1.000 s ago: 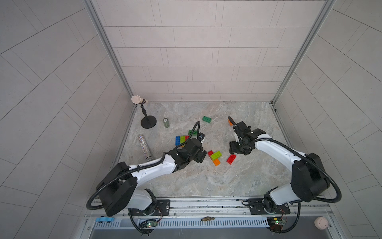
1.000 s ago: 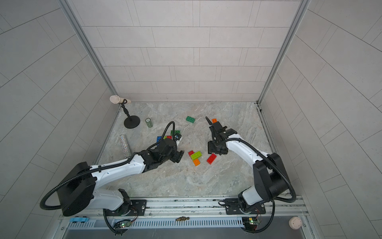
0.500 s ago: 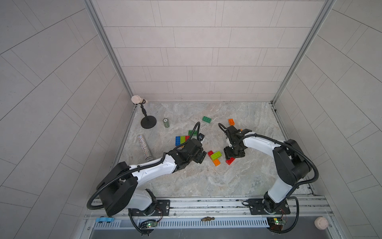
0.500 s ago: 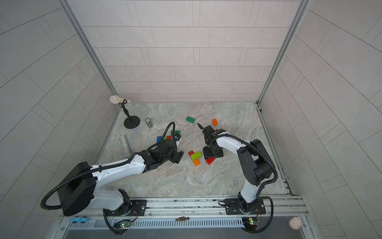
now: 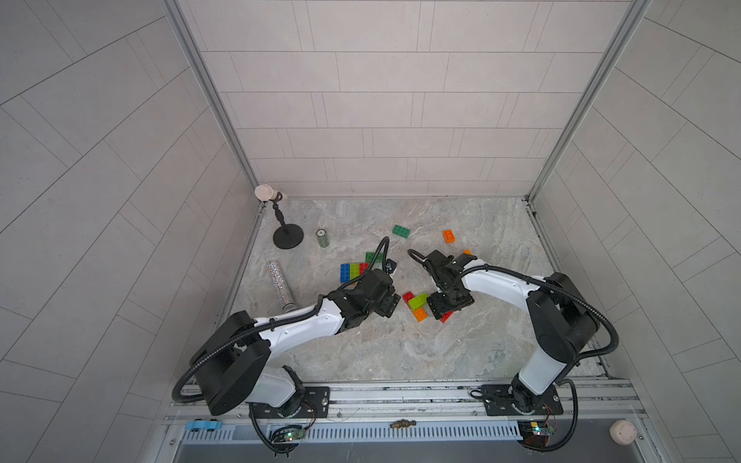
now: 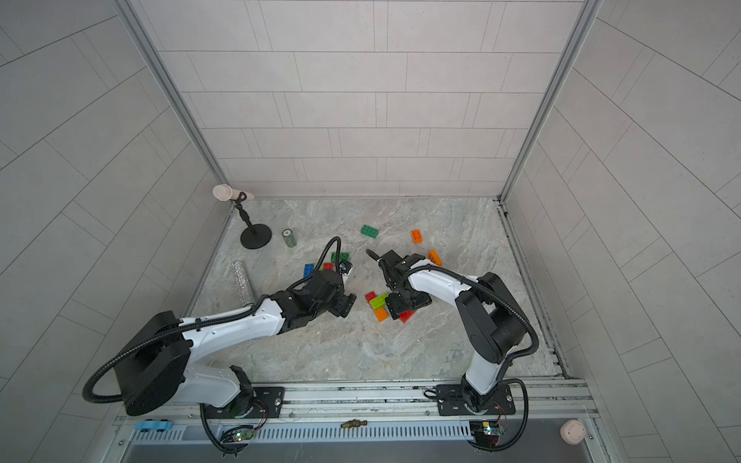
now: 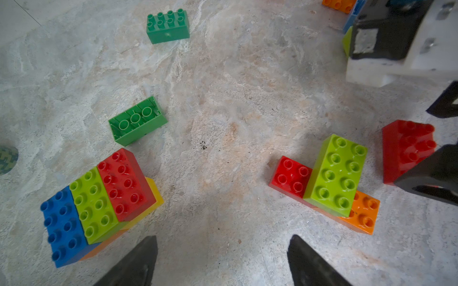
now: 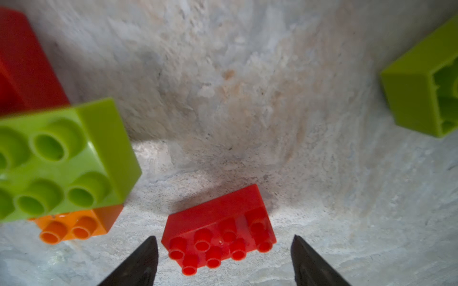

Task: Assemble a rectangle with lego
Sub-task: Pick up the lego brick from the center of the board.

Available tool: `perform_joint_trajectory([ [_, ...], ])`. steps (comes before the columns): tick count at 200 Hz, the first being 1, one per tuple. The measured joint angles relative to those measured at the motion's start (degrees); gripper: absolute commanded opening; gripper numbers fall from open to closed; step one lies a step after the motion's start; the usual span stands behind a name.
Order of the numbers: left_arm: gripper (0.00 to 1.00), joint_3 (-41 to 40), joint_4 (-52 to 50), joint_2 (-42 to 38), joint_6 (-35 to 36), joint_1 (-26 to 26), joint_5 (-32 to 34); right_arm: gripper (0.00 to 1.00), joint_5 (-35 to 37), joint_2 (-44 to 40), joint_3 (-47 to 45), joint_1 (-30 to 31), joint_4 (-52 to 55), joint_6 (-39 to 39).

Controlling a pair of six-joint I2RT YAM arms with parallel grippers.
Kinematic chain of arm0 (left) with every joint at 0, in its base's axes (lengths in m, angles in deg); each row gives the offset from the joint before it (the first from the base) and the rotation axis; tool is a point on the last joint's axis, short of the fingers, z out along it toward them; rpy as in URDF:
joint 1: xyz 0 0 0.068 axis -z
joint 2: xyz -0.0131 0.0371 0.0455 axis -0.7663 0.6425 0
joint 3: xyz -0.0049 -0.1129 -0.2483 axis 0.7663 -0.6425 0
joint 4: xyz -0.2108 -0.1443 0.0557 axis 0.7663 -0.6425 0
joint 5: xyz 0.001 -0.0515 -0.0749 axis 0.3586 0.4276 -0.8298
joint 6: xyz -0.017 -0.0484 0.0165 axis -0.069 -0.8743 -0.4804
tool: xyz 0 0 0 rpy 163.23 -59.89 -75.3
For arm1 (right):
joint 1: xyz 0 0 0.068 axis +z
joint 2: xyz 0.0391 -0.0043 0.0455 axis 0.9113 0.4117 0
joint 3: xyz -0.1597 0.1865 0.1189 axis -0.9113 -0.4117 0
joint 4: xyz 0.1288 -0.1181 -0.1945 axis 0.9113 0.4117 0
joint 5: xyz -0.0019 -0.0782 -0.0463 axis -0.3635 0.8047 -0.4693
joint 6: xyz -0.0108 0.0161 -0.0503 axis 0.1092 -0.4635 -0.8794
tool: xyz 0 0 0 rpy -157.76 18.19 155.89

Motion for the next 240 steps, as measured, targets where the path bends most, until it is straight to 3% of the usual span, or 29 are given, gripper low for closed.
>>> perform_joint_trajectory([
  [42,0.87,0.0,0.0,0.0,0.0,0.0,0.0,0.93,-3.2,3.7,3.0,-1.7,-0.9,-3.1],
  [89,0.87,0.0,-0.6,0.0,0.0,0.0,0.0,0.85,-6.7,4.0,0.2,-1.5,-1.6,-3.7],
  [119,0.87,0.0,-0.6,0.3,0.0,0.0,0.0,0.75,-5.3,1.7,-1.4,-0.1,-0.4,-2.5],
  [205,0.87,0.0,-0.9,1.1,0.0,0.0,0.0,0.72,-2.8,1.5,-1.5,0.8,-0.4,-0.7],
  [240,0.87,0.0,-1.1,1.1,-0.1,0.0,0.2,0.63,-2.5,1.5,-1.5,0.8,-0.2,-0.9],
])
